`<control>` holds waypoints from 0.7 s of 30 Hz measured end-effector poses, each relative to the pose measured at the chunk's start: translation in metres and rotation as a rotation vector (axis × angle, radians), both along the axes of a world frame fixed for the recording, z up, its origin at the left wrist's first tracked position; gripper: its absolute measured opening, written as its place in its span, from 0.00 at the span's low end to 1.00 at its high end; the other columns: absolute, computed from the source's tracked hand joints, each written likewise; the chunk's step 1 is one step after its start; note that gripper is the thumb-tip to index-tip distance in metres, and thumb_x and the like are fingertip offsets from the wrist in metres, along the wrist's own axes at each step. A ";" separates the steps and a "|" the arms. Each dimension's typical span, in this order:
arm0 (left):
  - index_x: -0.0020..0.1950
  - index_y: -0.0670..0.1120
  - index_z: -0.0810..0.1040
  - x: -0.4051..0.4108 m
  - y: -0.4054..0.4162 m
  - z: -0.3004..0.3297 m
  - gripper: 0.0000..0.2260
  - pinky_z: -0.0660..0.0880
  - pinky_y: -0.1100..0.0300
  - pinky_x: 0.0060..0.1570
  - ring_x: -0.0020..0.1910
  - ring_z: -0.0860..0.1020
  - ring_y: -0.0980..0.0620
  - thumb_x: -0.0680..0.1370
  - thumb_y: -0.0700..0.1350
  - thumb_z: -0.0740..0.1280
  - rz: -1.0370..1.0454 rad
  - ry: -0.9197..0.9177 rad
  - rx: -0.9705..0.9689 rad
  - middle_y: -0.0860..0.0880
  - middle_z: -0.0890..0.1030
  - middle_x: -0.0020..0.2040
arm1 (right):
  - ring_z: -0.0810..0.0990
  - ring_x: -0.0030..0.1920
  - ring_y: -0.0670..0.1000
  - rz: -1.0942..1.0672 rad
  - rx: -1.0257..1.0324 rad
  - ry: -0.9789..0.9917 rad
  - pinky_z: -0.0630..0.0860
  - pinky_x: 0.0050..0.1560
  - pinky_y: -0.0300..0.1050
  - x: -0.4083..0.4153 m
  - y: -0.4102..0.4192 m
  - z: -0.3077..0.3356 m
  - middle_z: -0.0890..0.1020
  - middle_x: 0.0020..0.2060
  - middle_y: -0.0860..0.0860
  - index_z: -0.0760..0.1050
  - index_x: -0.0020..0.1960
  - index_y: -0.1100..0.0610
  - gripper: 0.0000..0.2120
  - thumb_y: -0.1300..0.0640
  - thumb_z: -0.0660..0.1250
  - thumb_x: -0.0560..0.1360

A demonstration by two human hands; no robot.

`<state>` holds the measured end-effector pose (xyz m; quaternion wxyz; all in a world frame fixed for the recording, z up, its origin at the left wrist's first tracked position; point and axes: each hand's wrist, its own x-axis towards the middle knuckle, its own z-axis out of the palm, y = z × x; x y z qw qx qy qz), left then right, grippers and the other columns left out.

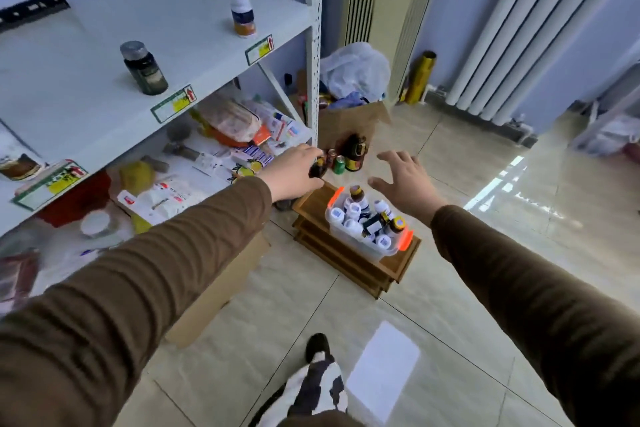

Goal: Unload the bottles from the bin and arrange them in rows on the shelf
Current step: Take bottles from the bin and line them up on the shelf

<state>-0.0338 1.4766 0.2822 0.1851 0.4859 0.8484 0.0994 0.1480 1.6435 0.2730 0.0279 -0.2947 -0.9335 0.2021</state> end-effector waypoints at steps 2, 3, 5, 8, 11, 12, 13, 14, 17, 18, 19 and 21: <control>0.78 0.47 0.60 -0.004 0.027 -0.027 0.31 0.62 0.52 0.71 0.76 0.61 0.44 0.78 0.53 0.67 -0.004 -0.050 -0.003 0.45 0.62 0.77 | 0.67 0.69 0.59 -0.033 -0.039 -0.025 0.65 0.68 0.52 -0.003 0.026 -0.024 0.71 0.69 0.56 0.65 0.74 0.55 0.28 0.45 0.65 0.78; 0.78 0.47 0.60 -0.005 0.040 -0.041 0.31 0.61 0.52 0.71 0.76 0.61 0.44 0.78 0.52 0.67 -0.005 -0.069 -0.010 0.45 0.62 0.77 | 0.67 0.69 0.58 -0.051 -0.053 -0.031 0.65 0.68 0.51 -0.005 0.039 -0.036 0.71 0.69 0.56 0.65 0.74 0.55 0.27 0.45 0.65 0.79; 0.79 0.48 0.60 -0.005 0.063 -0.068 0.31 0.63 0.51 0.70 0.75 0.62 0.44 0.78 0.52 0.68 -0.005 -0.113 -0.035 0.45 0.62 0.77 | 0.67 0.69 0.58 -0.082 -0.106 -0.050 0.65 0.68 0.51 -0.006 0.062 -0.062 0.71 0.69 0.57 0.65 0.74 0.55 0.26 0.47 0.65 0.79; 0.77 0.46 0.62 -0.004 0.091 -0.109 0.32 0.65 0.52 0.69 0.73 0.65 0.44 0.77 0.50 0.70 0.007 -0.179 -0.053 0.45 0.65 0.75 | 0.67 0.69 0.59 -0.100 -0.167 -0.112 0.66 0.67 0.52 -0.007 0.093 -0.102 0.71 0.69 0.57 0.65 0.74 0.55 0.26 0.48 0.65 0.79; 0.77 0.46 0.62 -0.003 0.112 -0.151 0.32 0.66 0.51 0.68 0.72 0.66 0.43 0.76 0.49 0.70 0.037 -0.236 -0.080 0.43 0.67 0.74 | 0.71 0.67 0.60 -0.089 -0.221 -0.172 0.68 0.66 0.52 -0.012 0.121 -0.143 0.72 0.68 0.58 0.66 0.74 0.55 0.25 0.51 0.65 0.79; 0.78 0.47 0.61 -0.002 0.118 -0.166 0.32 0.65 0.51 0.69 0.72 0.66 0.42 0.76 0.48 0.70 0.047 -0.255 -0.090 0.43 0.67 0.74 | 0.72 0.65 0.60 -0.078 -0.230 -0.194 0.70 0.65 0.52 -0.015 0.131 -0.156 0.73 0.67 0.58 0.66 0.74 0.56 0.25 0.52 0.66 0.79; 0.78 0.47 0.61 -0.002 0.124 -0.180 0.32 0.65 0.51 0.69 0.72 0.66 0.42 0.76 0.48 0.70 0.059 -0.269 -0.101 0.43 0.67 0.74 | 0.73 0.65 0.60 -0.064 -0.239 -0.217 0.70 0.64 0.52 -0.017 0.140 -0.170 0.73 0.67 0.58 0.66 0.74 0.56 0.25 0.53 0.66 0.79; 0.78 0.48 0.61 -0.001 0.129 -0.195 0.32 0.65 0.50 0.69 0.72 0.66 0.42 0.76 0.48 0.70 0.074 -0.280 -0.111 0.43 0.66 0.74 | 0.73 0.64 0.60 -0.051 -0.251 -0.239 0.70 0.64 0.51 -0.019 0.149 -0.183 0.73 0.67 0.58 0.66 0.74 0.56 0.25 0.53 0.66 0.79; 0.78 0.47 0.61 0.000 0.145 -0.235 0.35 0.66 0.48 0.69 0.71 0.67 0.42 0.74 0.47 0.72 0.135 -0.295 -0.125 0.43 0.67 0.74 | 0.72 0.65 0.60 -0.002 -0.276 -0.306 0.70 0.63 0.51 -0.024 0.174 -0.222 0.73 0.67 0.57 0.66 0.75 0.55 0.27 0.52 0.67 0.78; 0.77 0.47 0.62 0.001 0.149 -0.248 0.35 0.66 0.49 0.69 0.71 0.68 0.42 0.74 0.47 0.73 0.152 -0.300 -0.129 0.44 0.67 0.74 | 0.72 0.66 0.60 0.020 -0.276 -0.336 0.70 0.63 0.50 -0.024 0.180 -0.234 0.73 0.67 0.57 0.66 0.75 0.55 0.28 0.51 0.68 0.78; 0.77 0.47 0.62 0.002 0.154 -0.261 0.34 0.66 0.50 0.69 0.71 0.68 0.42 0.74 0.48 0.73 0.168 -0.307 -0.130 0.44 0.67 0.74 | 0.71 0.66 0.60 0.046 -0.279 -0.368 0.70 0.63 0.50 -0.023 0.185 -0.245 0.73 0.67 0.57 0.65 0.75 0.54 0.29 0.49 0.69 0.77; 0.76 0.47 0.64 0.003 0.162 -0.284 0.33 0.66 0.50 0.69 0.71 0.68 0.43 0.73 0.47 0.73 0.197 -0.318 -0.124 0.44 0.68 0.74 | 0.70 0.66 0.60 0.095 -0.288 -0.431 0.70 0.62 0.50 -0.020 0.193 -0.267 0.73 0.67 0.57 0.65 0.75 0.53 0.32 0.48 0.71 0.74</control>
